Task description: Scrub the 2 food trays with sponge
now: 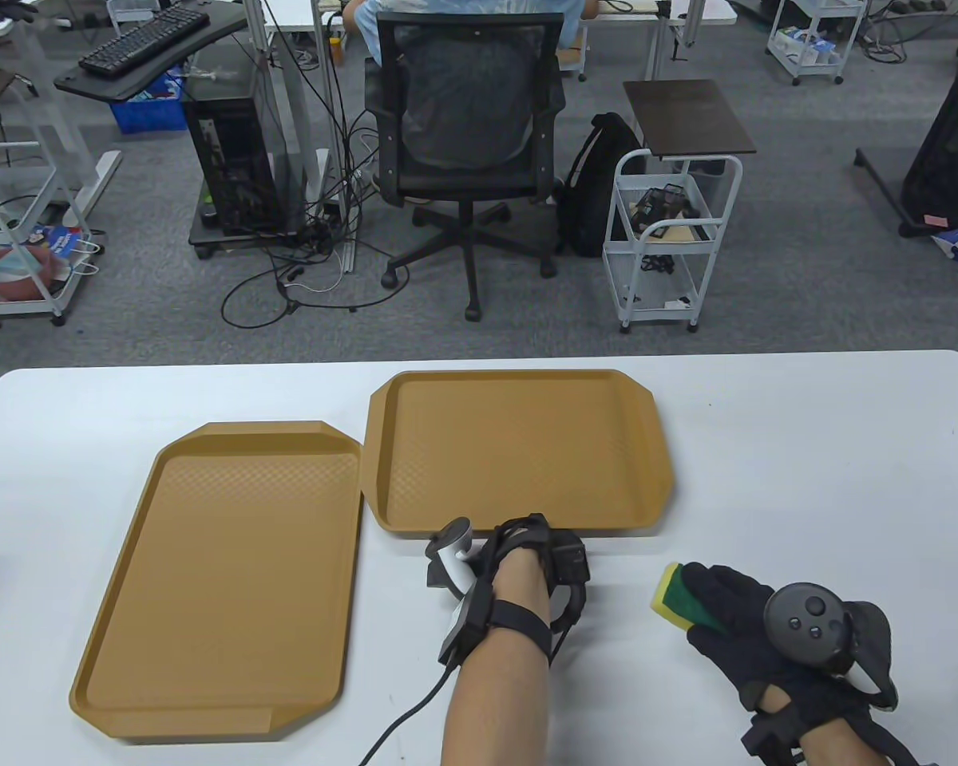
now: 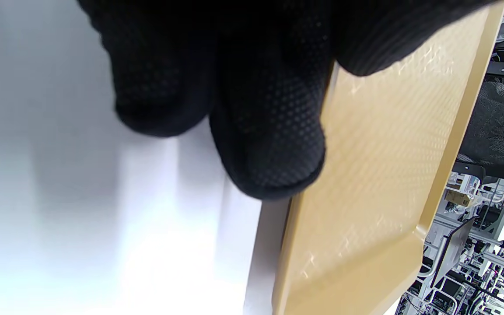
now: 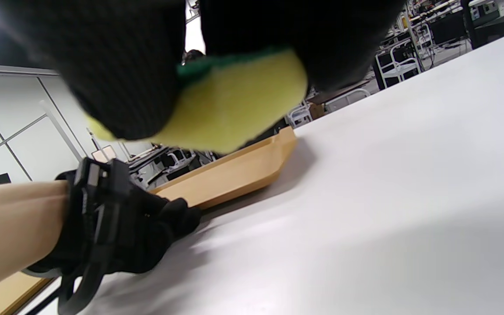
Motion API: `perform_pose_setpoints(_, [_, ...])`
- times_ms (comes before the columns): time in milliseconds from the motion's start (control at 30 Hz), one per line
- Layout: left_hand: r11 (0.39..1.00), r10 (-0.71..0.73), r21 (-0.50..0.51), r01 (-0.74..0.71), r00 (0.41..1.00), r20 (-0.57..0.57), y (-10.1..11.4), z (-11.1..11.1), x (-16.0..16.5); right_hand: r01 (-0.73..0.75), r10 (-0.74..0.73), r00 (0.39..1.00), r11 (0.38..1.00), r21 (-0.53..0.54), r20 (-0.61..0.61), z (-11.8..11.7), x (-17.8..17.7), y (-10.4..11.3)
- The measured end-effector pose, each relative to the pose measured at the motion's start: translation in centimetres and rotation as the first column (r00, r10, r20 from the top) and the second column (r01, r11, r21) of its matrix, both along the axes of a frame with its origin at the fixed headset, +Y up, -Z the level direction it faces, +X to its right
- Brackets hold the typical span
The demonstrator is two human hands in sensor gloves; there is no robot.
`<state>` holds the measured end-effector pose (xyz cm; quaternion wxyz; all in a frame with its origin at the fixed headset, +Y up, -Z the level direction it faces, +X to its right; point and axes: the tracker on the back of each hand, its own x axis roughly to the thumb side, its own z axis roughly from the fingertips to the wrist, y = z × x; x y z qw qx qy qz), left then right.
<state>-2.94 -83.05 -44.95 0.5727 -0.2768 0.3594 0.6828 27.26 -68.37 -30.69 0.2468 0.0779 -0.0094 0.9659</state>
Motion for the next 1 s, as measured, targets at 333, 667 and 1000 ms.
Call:
perform_pose_setpoints(333, [0.809, -0.558, 0.360, 0.464, 0.799, 0.225, 5.9, 0.9, -4.7, -0.022, 0.022, 1.000, 1.000, 0.002, 0.010, 0.1, 0.1, 0.1])
perform_pose_setpoints(667, [0.333, -0.940, 0.266, 0.905, 0.340, 0.023, 10.3, 2.6, -24.3, -0.102, 0.102, 0.995, 0.995, 0.002, 0.018, 0.1, -0.7, -0.4])
perform_pose_setpoints(1000, [0.184, -0.978, -0.015, 0.983, 0.185, 0.098, 7.7, 4.3, -38.6, -0.141, 0.141, 0.989, 0.990, -0.003, 0.037, 0.0, -0.8, -0.7])
